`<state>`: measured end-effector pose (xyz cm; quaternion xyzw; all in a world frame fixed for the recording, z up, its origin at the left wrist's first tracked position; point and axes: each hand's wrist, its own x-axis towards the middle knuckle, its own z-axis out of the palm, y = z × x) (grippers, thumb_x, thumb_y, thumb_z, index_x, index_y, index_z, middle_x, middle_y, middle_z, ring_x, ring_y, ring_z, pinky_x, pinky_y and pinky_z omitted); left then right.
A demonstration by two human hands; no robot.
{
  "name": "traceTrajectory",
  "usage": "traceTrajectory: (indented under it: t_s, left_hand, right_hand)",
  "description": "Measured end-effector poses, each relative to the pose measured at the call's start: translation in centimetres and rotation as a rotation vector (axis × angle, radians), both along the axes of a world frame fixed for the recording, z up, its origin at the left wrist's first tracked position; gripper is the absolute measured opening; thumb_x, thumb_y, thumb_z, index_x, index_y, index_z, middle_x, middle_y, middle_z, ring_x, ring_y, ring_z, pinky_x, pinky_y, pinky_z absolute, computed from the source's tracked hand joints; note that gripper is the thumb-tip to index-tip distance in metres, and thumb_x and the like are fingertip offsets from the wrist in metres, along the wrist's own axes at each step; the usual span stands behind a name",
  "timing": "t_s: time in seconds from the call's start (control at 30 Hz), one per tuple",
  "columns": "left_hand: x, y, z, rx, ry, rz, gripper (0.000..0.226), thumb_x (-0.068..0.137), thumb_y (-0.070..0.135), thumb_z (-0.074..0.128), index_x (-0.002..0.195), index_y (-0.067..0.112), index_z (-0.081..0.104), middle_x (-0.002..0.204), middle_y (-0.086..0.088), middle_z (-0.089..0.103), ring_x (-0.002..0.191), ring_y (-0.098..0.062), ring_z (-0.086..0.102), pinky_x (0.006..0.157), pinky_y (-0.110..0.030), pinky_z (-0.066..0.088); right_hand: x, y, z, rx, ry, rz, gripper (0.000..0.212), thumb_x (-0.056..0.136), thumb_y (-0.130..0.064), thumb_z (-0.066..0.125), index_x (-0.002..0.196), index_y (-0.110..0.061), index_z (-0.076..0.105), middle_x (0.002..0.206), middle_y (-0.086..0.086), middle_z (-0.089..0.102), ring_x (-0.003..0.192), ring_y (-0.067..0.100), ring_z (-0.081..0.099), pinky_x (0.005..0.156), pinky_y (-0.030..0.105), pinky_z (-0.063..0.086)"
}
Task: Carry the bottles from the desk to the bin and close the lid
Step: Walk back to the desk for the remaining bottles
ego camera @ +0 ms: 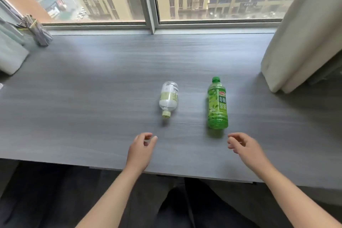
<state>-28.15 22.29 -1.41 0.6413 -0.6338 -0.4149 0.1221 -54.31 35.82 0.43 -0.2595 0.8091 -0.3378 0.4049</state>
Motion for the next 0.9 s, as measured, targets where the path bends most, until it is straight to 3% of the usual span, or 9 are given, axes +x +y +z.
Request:
traceTrajectory:
  t_s: [0.23, 0.5, 0.63, 0.9]
  left_hand:
    - [-8.4, -7.1, 0.3, -0.021, -0.086, 0.001, 0.073, 0.079, 0.049, 0.063, 0.137, 0.012, 0.037, 0.141, -0.007, 0.041, 0.129, -0.024, 0.042, 0.102, -0.034, 0.036]
    - [-12.1, -10.7, -1.7, 0.011, -0.223, 0.008, 0.098, 0.07, 0.054, 0.069, 0.143, 0.006, 0.022, 0.146, -0.015, 0.034, 0.133, -0.032, 0.036, 0.108, -0.042, 0.036]
    - [-12.6, -12.0, -2.7, 0.056, -0.254, -0.002, 0.094, 0.068, 0.053, 0.072, 0.137, 0.004, 0.03, 0.14, -0.016, 0.042, 0.127, -0.034, 0.044, 0.103, -0.045, 0.041]
    - [-12.1, -12.1, -3.2, 0.095, -0.153, 0.008, 0.077, 0.067, 0.045, 0.075, 0.127, 0.009, 0.043, 0.123, -0.01, 0.058, 0.108, -0.029, 0.057, 0.083, -0.033, 0.047]
  right_hand:
    - [-4.2, -6.3, -0.9, -0.009, 0.143, -0.045, 0.028, 0.089, -0.021, 0.06, 0.114, -0.008, 0.061, 0.089, 0.003, 0.061, 0.083, 0.019, 0.056, 0.077, 0.026, 0.039]
    - [-6.0, -9.4, -3.1, 0.071, 0.194, -0.088, 0.049, 0.086, -0.034, 0.062, 0.126, -0.008, 0.051, 0.112, 0.009, 0.06, 0.091, 0.02, 0.058, 0.088, 0.033, 0.045]
    - [-5.9, -9.9, -4.0, 0.12, 0.186, -0.102, 0.061, 0.083, -0.04, 0.064, 0.132, -0.01, 0.045, 0.122, 0.011, 0.055, 0.106, 0.024, 0.058, 0.092, 0.036, 0.044]
    - [-5.0, -11.8, -4.5, 0.173, 0.18, -0.102, 0.085, 0.076, -0.054, 0.066, 0.14, -0.008, 0.034, 0.133, 0.013, 0.048, 0.121, 0.027, 0.05, 0.099, 0.039, 0.041]
